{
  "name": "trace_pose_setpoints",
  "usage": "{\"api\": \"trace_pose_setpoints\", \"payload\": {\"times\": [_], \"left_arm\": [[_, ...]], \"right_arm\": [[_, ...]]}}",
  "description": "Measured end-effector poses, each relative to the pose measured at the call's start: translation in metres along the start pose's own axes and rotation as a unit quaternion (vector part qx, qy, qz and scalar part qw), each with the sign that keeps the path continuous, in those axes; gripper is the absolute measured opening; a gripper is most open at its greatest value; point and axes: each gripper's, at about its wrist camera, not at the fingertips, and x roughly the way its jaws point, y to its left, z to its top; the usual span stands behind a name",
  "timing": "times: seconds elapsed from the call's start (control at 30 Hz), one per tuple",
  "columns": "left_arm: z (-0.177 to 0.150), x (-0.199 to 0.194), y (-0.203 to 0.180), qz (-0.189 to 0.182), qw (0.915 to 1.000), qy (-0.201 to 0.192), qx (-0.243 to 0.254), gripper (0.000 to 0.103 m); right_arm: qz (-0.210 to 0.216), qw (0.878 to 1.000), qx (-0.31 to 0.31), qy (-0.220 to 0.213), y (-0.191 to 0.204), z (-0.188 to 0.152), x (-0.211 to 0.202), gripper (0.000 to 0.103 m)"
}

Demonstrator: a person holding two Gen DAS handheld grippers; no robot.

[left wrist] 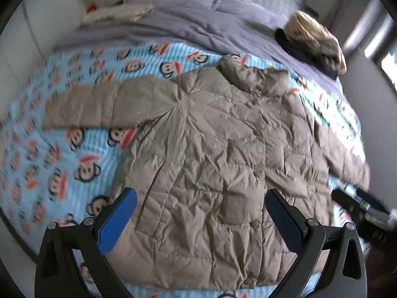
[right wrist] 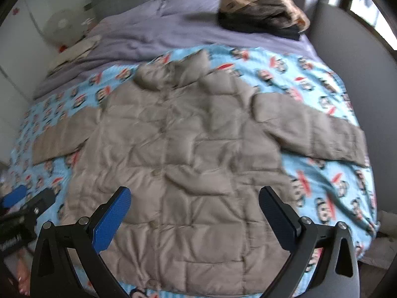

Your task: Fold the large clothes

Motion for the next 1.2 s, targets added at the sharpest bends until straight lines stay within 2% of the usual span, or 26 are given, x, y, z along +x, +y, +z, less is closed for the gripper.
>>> {"api": "trace_pose_setpoints", "payload": {"times": [0.13, 0.2, 0.3, 0.4, 0.47, 0.53, 0.63, 0.73, 0.9, 0.97, 1.03, 1.1, 1.17, 1.2], "left_arm": [[0.022, 0.019, 0.052, -0.011, 0.9986, -0.016, -0.048, 0.103], [0.035, 0.031, 0.075, -0.002, 0.9974, -0.031, -0.066, 0.103], [0.055, 0.049, 0.129, -0.009, 0.9920, -0.049, -0.116, 0.103], [0.076, 0.074, 0.189, -0.031, 0.9824, -0.059, -0.175, 0.103], [0.090, 0.094, 0.222, -0.055, 0.9770, -0.057, -0.198, 0.103], [0.104, 0.111, 0.248, -0.057, 0.9742, -0.057, -0.211, 0.103], [0.126, 0.128, 0.276, -0.060, 0.9693, -0.068, -0.229, 0.103], [0.145, 0.141, 0.299, -0.060, 0.9651, -0.079, -0.242, 0.103], [0.172, 0.148, 0.305, -0.048, 0.9609, -0.110, -0.249, 0.103], [0.185, 0.151, 0.312, -0.028, 0.9614, -0.125, -0.244, 0.090], [0.194, 0.154, 0.309, -0.021, 0.9655, -0.125, -0.228, 0.047], [0.198, 0.156, 0.310, -0.053, 0.9672, -0.128, -0.213, 0.027], [0.199, 0.153, 0.310, -0.060, 0.9696, -0.131, -0.198, 0.023], [0.202, 0.148, 0.306, -0.061, 0.9703, -0.137, -0.189, 0.018]], "right_arm": [[0.020, 0.999, -0.018, 0.029, 0.023, -0.002, 0.024, 0.102], [0.026, 0.999, -0.013, 0.043, 0.033, -0.003, 0.036, 0.102], [0.020, 0.998, -0.013, 0.054, 0.049, -0.005, 0.052, 0.102], [0.019, 0.997, -0.012, 0.069, 0.073, -0.015, 0.075, 0.102], [0.019, 0.997, -0.010, 0.079, 0.085, -0.022, 0.090, 0.102], [0.019, 0.996, -0.009, 0.088, 0.097, -0.029, 0.105, 0.102], [0.025, 0.994, -0.002, 0.102, 0.111, -0.035, 0.122, 0.102], [0.026, 0.995, -0.010, 0.096, 0.130, -0.032, 0.135, 0.102], [0.034, 0.996, -0.017, 0.086, 0.156, -0.014, 0.160, 0.102], [0.046, 0.996, -0.012, 0.078, 0.165, -0.003, 0.168, 0.102], [0.077, 0.995, 0.002, 0.070, 0.173, 0.013, 0.177, 0.102], [0.122, 0.991, 0.007, 0.052, 0.182, 0.029, 0.184, 0.102], [0.148, 0.988, 0.008, 0.045, 0.191, 0.041, 0.193, 0.103], [0.156, 0.987, 0.004, 0.049, 0.197, 0.050, 0.200, 0.103]]}}
